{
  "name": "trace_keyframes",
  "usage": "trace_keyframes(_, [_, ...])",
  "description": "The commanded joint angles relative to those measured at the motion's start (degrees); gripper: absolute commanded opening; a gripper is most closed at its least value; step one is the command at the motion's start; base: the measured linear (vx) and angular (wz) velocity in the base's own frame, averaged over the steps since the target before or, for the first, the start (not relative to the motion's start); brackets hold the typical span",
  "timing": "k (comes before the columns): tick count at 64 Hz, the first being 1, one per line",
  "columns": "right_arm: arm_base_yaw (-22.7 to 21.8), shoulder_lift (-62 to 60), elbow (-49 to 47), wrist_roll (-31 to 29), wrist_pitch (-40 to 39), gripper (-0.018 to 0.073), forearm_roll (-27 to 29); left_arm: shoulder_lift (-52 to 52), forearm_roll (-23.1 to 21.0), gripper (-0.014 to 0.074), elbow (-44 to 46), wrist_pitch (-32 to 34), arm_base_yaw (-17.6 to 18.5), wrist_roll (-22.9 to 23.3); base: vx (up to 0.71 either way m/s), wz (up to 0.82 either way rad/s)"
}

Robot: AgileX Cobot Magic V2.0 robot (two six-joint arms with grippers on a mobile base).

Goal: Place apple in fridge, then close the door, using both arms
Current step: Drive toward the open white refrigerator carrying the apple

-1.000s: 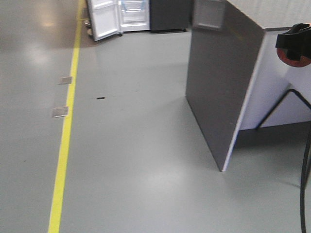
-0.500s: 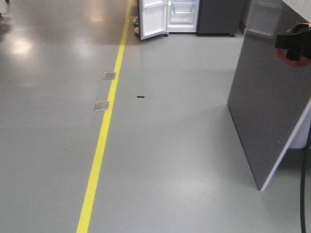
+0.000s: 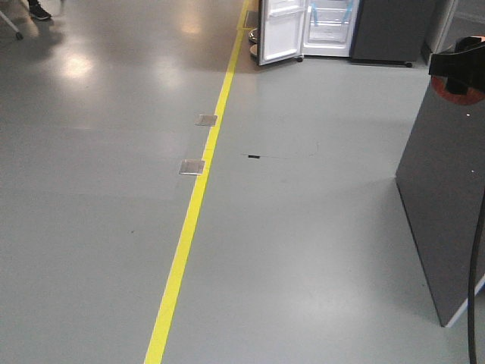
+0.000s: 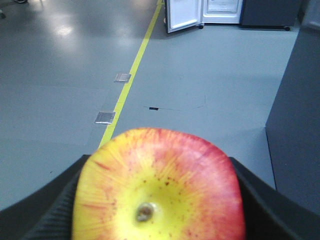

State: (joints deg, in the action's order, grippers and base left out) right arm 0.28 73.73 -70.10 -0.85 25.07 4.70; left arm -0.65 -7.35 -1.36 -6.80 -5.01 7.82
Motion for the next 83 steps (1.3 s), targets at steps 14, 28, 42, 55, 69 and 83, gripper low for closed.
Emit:
trace_keyframes(14, [-0.25, -1.72, -1.81, -0.43, -4.5, 0.0008, 0.13, -0.81, -0.09, -0.0006, -1.66, 4.59, 1.11, 0.51, 0.11, 0.09])
trace_keyframes(28, [-0.25, -1.72, -1.81, -0.43, -4.5, 0.0008, 0.13, -0.81, -0.09, -0.0006, -1.66, 4.59, 1.03, 0.51, 0.13, -0.02])
trace_keyframes(42, [-0.25, -1.72, -1.81, -0.43, -4.5, 0.0008, 0.13, -0.81, -0.09, -0.0006, -1.66, 4.59, 1.03, 0.51, 0.16, -0.07])
trace_keyframes(55, [-0.25, -1.72, -1.81, -0.43, -4.5, 0.0008, 0.13, -0.81, -0.09, -0.0006, -1.66, 4.59, 1.03, 0.51, 0.17, -0.04])
trace_keyframes(69, [-0.25, -1.72, -1.81, -0.43, -4.5, 0.0008, 0.13, -0.81, -0.09, -0.0006, -1.66, 4.59, 1.03, 0.51, 0.16, -0.02])
trace_keyframes(83, [-0.25, -1.72, -1.81, -0.43, -4.5, 0.0008, 0.13, -0.81, -0.09, -0.0006, -1.66, 4.59, 1.03, 0.51, 0.15, -0.01])
